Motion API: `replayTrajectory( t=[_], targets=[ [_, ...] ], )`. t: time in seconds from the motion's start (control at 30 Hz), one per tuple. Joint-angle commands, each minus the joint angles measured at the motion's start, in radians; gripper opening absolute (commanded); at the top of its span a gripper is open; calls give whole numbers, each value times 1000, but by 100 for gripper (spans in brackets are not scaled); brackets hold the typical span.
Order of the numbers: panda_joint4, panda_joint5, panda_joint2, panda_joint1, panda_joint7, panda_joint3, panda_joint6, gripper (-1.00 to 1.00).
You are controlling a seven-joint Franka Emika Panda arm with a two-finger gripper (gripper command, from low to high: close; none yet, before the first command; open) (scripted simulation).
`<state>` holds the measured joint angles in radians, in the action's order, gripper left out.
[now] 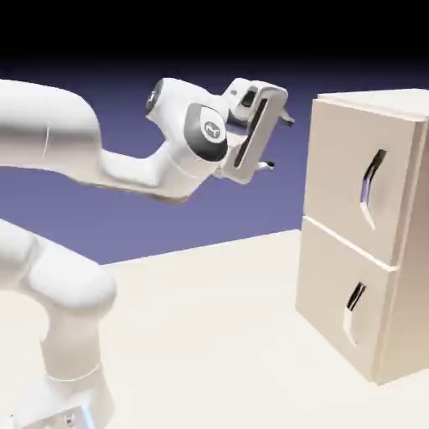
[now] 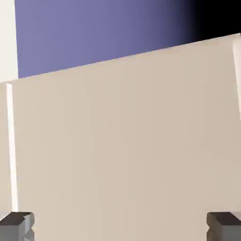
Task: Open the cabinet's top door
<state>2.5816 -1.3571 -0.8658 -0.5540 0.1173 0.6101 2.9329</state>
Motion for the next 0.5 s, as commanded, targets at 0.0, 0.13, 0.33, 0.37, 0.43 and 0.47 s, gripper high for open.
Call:
replayTrajectory(
  t=[0.0,0.13,0.33,0.37,0.43,0.47],
  targets=[
    [-7,-44,-9,-17,-20,20,-3,100],
    [-37,-218,-47,-87,-100,98,-17,100],
    [-81,-478,-104,-191,-220,215,-37,100],
    [-88,-522,-114,-208,-240,235,-40,100],
    [-102,-609,-133,-243,-280,274,-47,100],
    [-110,-652,-142,-261,-300,293,-50,100]
  ],
)
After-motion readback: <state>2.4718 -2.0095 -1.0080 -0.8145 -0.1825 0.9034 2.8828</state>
